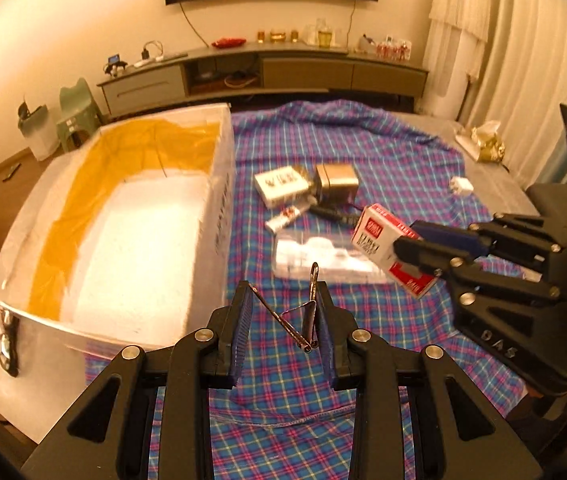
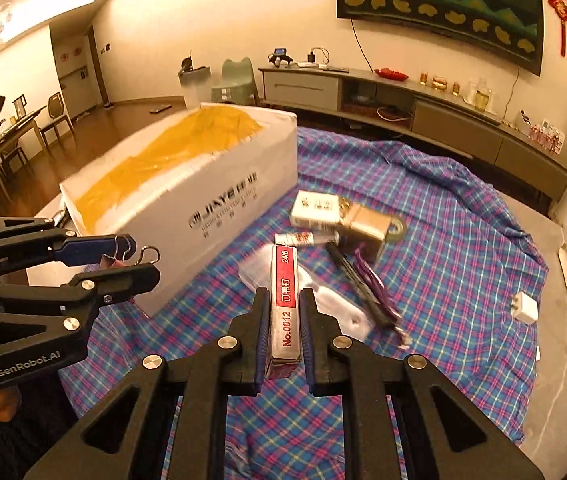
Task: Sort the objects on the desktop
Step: 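Carry the binder clip in the left tool and staple box in the right tool over the cardboard box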
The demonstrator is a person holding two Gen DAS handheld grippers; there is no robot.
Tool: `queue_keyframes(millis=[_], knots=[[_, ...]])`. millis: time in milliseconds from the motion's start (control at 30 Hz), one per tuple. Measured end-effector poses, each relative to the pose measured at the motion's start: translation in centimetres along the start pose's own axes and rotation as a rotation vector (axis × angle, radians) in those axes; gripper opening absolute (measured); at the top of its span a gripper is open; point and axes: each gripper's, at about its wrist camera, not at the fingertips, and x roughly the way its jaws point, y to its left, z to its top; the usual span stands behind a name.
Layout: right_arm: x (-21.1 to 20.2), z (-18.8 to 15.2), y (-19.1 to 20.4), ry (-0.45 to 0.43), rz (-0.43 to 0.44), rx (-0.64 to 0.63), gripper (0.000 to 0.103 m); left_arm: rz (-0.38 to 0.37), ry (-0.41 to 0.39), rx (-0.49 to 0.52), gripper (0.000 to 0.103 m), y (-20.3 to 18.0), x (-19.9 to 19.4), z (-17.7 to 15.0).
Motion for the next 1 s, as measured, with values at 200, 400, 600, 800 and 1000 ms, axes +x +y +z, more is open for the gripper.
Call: queue_keyframes(millis=[200, 400, 600, 800, 1000], knots=[[-0.9, 1.9, 1.7, -0.036, -0.002, -0.012, 0.016, 0.014, -0.023, -0.004, 0.031, 1.0, -1.2, 1.1], [-1.6, 3.4, 3.4, -0.069, 0.003, -0.022, 0.016, 0.022, -0.058, -0.001, 0.031, 1.8, -2.6, 2.4], [-1.8, 4.5, 5.0, -0.085, 0.004, -0.024, 0.016, 0.03, -0.077, -0.011, 0.031, 3.7, -3.2, 3.4], [-1.3, 5.7, 6.7, -0.091, 0.001, -0.027, 0.016, 0.059, -0.075, -0.04, 0.031, 6.6, -2.5, 4.6], [-0.7, 6.9, 8.1, -0.104, -0.003, -0.027, 0.016, 0.09, -0.044, -0.094, 0.031, 10.3, -0.5, 5.2]])
